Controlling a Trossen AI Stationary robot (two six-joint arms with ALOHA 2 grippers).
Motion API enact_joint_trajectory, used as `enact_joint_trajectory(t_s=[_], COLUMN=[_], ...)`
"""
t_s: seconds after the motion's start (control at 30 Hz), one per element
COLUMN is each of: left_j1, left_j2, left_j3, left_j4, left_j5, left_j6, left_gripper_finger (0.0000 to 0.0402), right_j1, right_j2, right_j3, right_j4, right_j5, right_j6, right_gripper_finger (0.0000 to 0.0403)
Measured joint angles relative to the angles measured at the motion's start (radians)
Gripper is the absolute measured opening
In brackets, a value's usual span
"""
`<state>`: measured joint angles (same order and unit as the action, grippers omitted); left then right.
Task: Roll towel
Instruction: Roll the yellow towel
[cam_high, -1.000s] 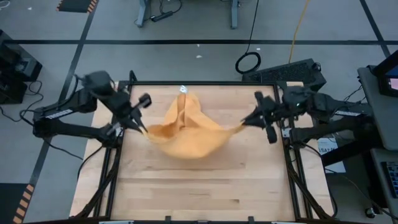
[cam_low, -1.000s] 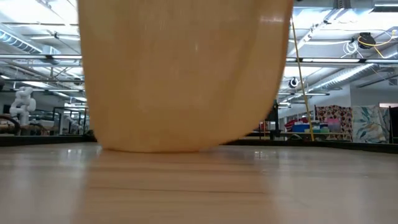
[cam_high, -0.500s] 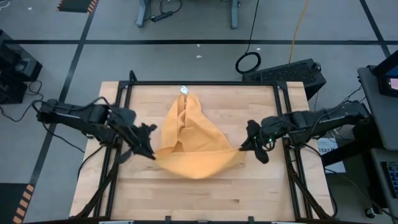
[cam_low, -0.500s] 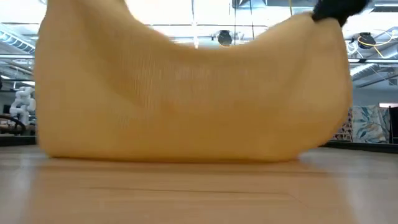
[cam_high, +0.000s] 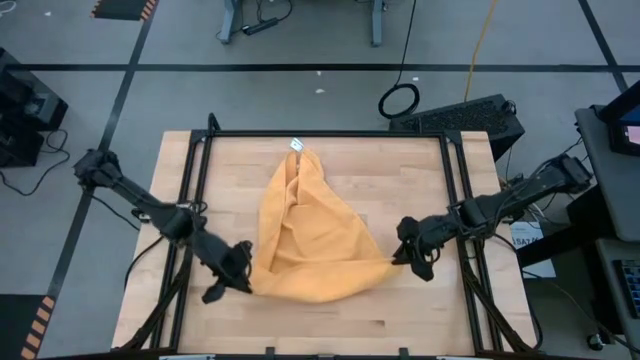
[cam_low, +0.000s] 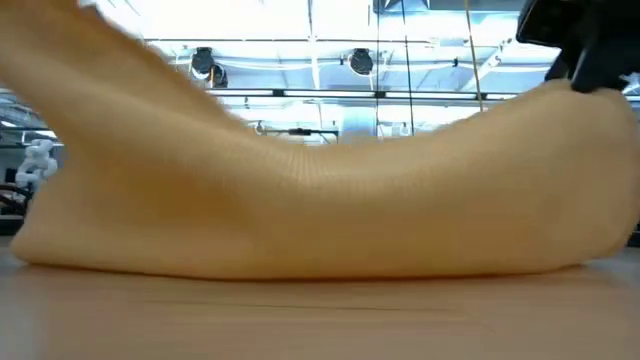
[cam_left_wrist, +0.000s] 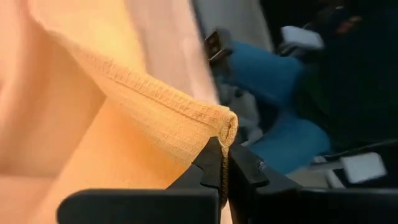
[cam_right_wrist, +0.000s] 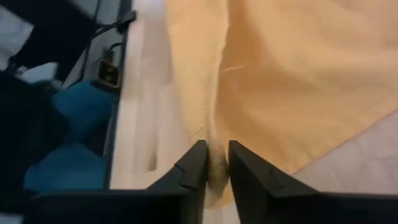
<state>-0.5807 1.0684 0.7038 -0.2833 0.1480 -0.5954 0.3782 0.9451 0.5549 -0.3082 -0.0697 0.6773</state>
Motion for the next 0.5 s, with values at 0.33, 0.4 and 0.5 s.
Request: enact_joint_trajectory(t_s=[0.33,0.4,0.5], left_j1=[-0.158,-0.178,-0.186], left_j2=[0.134,0.142,0.14], left_j3=[-0.042,-0.042,-0.042], left_j4=[0.069,0.078,0.074], left_j5=[-0.172,-0.214,-0.305], left_j6=[-0.183,-0.183,-0.174], left_gripper_finger=[0.0079,0.0113,0.0167], right_j1=[0.056,0.051,0.025], right_j2=[0.0,0.012,0.056], right_j3=[-0.025,-0.025,-0.025], right_j4=[0.05,0.124,0.242], right_j5=[0.219,0.396,0.619], right_j6=[0.126,0.13,0.111], right_gripper_finger=[0.0178,0.0193,0.0201])
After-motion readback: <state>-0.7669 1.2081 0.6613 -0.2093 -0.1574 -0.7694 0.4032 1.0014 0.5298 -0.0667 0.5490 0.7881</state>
